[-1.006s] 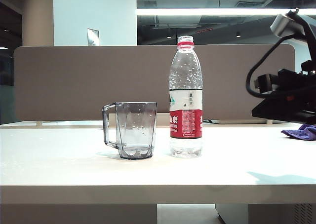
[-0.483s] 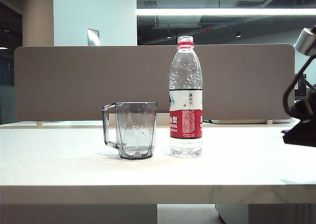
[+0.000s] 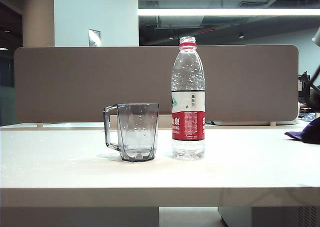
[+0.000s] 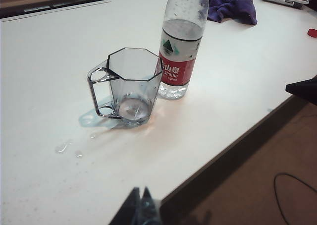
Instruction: Pick up the mineral water bottle on the table and pour a little water into the mug.
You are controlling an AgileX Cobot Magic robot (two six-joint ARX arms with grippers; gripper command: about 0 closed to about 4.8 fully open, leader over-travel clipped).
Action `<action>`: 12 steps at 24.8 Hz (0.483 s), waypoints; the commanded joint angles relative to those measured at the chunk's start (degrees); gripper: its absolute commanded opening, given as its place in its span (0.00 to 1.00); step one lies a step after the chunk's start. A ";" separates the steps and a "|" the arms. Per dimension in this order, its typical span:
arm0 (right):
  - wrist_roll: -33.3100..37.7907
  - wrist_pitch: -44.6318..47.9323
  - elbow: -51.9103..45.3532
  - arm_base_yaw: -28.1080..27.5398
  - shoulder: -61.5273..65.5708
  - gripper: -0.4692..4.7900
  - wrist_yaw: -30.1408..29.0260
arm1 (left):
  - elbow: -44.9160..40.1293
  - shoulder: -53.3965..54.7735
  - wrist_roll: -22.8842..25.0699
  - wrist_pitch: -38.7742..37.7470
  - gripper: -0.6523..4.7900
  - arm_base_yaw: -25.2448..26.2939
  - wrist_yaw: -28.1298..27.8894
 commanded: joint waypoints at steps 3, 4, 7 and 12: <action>0.31 -9.66 -0.42 -10.78 -8.44 0.08 -2.27 | 0.17 0.07 0.04 0.31 0.11 0.02 0.02; 0.31 -11.23 -0.42 -12.46 -10.16 0.08 -3.41 | 0.20 0.07 0.04 0.35 0.11 0.02 0.02; 0.28 -14.75 -0.42 -15.93 -14.19 0.08 -4.96 | 0.20 0.07 0.04 0.33 0.11 0.02 0.04; 0.28 -17.59 -0.42 -21.94 -20.76 0.08 -4.92 | 0.17 0.07 0.04 0.33 0.11 0.02 0.02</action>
